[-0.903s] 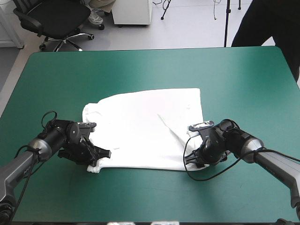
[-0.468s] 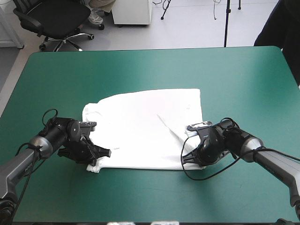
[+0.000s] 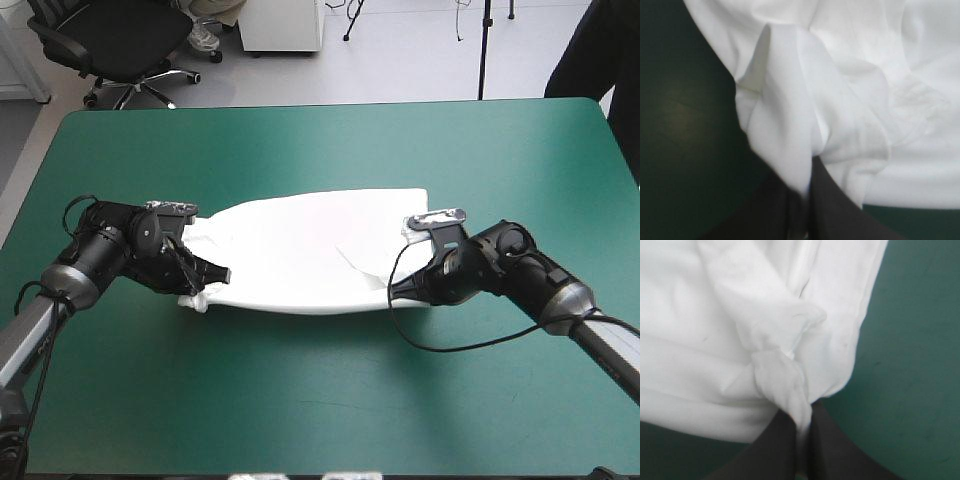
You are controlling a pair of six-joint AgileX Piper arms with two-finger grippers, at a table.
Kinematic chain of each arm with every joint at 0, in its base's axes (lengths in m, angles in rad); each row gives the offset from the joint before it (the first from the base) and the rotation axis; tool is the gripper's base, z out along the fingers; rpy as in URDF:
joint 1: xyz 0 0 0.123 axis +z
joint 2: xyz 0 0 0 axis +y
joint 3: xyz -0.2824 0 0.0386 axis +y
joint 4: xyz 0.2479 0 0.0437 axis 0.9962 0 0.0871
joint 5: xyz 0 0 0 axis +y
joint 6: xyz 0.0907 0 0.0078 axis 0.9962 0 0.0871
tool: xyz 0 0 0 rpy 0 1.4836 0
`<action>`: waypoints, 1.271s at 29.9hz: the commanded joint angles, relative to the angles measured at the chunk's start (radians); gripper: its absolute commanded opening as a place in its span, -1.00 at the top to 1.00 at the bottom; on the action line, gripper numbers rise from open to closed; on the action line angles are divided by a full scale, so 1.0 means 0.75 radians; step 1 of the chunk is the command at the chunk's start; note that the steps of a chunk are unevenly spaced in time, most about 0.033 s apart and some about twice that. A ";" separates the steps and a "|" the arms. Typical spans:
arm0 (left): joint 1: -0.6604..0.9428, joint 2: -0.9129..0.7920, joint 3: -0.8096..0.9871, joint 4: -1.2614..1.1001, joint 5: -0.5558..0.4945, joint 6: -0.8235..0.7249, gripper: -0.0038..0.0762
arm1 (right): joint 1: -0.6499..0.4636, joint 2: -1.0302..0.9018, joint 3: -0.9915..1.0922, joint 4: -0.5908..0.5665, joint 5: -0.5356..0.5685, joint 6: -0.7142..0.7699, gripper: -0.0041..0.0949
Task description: Fold the cloth
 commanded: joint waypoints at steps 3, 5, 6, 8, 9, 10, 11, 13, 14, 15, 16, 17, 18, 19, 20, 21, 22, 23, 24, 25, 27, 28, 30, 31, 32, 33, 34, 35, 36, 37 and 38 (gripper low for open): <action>0.000 -0.017 -0.137 0.025 -0.128 -0.015 0.95 | -0.155 0.010 -0.157 0.041 -0.149 -0.084 0.95; 0.000 0.018 -0.181 0.025 -0.178 -0.015 0.95 | -0.210 0.047 -0.220 0.107 -0.159 -0.174 0.95; 0.000 0.040 -0.202 0.027 -0.192 -0.015 0.95 | -0.232 0.065 -0.246 0.141 -0.159 -0.205 0.95; 0.000 0.093 -0.257 0.027 -0.222 -0.015 0.95 | -0.271 0.116 -0.313 0.190 -0.162 -0.269 0.95; 0.000 0.124 -0.287 0.027 -0.233 -0.015 0.95 | -0.288 0.145 -0.348 0.206 -0.162 -0.286 0.95; 0.000 0.149 -0.312 0.027 -0.239 -0.015 0.95 | -0.304 0.175 -0.382 0.218 -0.162 -0.298 0.95; 0.000 0.183 -0.344 0.027 -0.245 -0.015 0.95 | -0.317 0.207 -0.410 0.224 -0.162 -0.311 0.95; 0.000 0.248 -0.418 0.059 -0.248 -0.041 0.95 | -0.345 0.273 -0.478 0.261 -0.159 -0.342 0.95; 0.000 0.284 -0.457 0.084 -0.248 -0.059 0.95 | -0.354 0.299 -0.510 0.279 -0.159 -0.354 0.95; 0.000 0.318 -0.497 0.109 -0.248 -0.074 0.95 | -0.363 0.332 -0.541 0.308 -0.159 -0.377 0.95; 0.000 0.346 -0.530 0.132 -0.248 -0.082 0.95 | -0.372 0.364 -0.571 0.333 -0.159 -0.391 0.95; 0.000 0.379 -0.571 0.150 -0.248 -0.085 0.95 | -0.379 0.390 -0.594 0.342 -0.159 -0.398 0.95; 0.000 0.410 -0.612 0.163 -0.248 -0.085 0.95 | -0.386 0.423 -0.622 0.355 -0.162 -0.404 0.95; 0.002 0.441 -0.644 0.176 -0.248 -0.093 0.95 | -0.388 0.455 -0.651 0.357 -0.162 -0.407 0.95; 0.002 0.477 -0.689 0.196 -0.248 -0.102 0.95 | -0.389 0.487 -0.681 0.357 -0.162 -0.407 0.95; 0.002 0.500 -0.717 0.212 -0.248 -0.110 0.95 | -0.393 0.519 -0.703 0.357 -0.162 -0.407 0.95; 0.002 0.523 -0.744 0.219 -0.248 -0.110 0.95 | -0.393 0.543 -0.731 0.360 -0.162 -0.407 0.95; 0.002 0.557 -0.782 0.219 -0.242 -0.110 0.95 | -0.398 0.578 -0.758 0.360 -0.159 -0.407 0.95; 0.002 0.578 -0.805 0.225 -0.239 -0.110 0.95 | -0.398 0.600 -0.784 0.364 -0.159 -0.407 0.95; 0.002 0.600 -0.829 0.233 -0.236 -0.110 0.95 | -0.398 0.626 -0.807 0.364 -0.162 -0.407 0.95; 0.002 0.646 -0.866 0.260 -0.233 -0.110 0.95 | -0.398 0.664 -0.841 0.362 -0.169 -0.411 0.94; 0.002 0.667 -0.878 0.266 -0.233 -0.110 0.94 | -0.398 0.682 -0.854 0.362 -0.171 -0.435 0.92; 0.002 0.701 -0.897 0.262 -0.233 -0.089 0.89 | -0.398 0.708 -0.870 0.364 -0.171 -0.466 0.77; 0.002 0.710 -0.900 0.254 -0.233 -0.063 0.81 | -0.398 0.719 -0.877 0.366 -0.167 -0.466 0.64; 0.002 0.724 -0.903 0.228 -0.227 -0.002 0.63 | -0.398 0.730 -0.880 0.372 -0.167 -0.466 0.49; 0.002 0.730 -0.907 0.202 -0.222 0.034 0.48 | -0.398 0.739 -0.880 0.379 -0.163 -0.466 0.36; 0.002 0.733 -0.907 0.176 -0.224 0.059 0.28 | -0.398 0.745 -0.880 0.392 -0.156 -0.476 0.19; 0.002 0.733 -0.907 0.164 -0.232 0.062 0.08 | -0.398 0.751 -0.880 0.405 -0.156 -0.488 0.04; 0.002 0.733 -0.907 0.164 -0.238 0.062 -0.11 | -0.398 0.754 -0.880 0.419 -0.153 -0.498 -0.06; 0.002 0.733 -0.913 0.171 -0.242 0.058 -0.26 | -0.398 0.754 -0.880 0.422 -0.150 -0.508 -0.14; 0.002 0.733 -0.929 0.192 -0.236 0.051 -0.36 | -0.398 0.754 -0.882 0.419 -0.143 -0.511 -0.17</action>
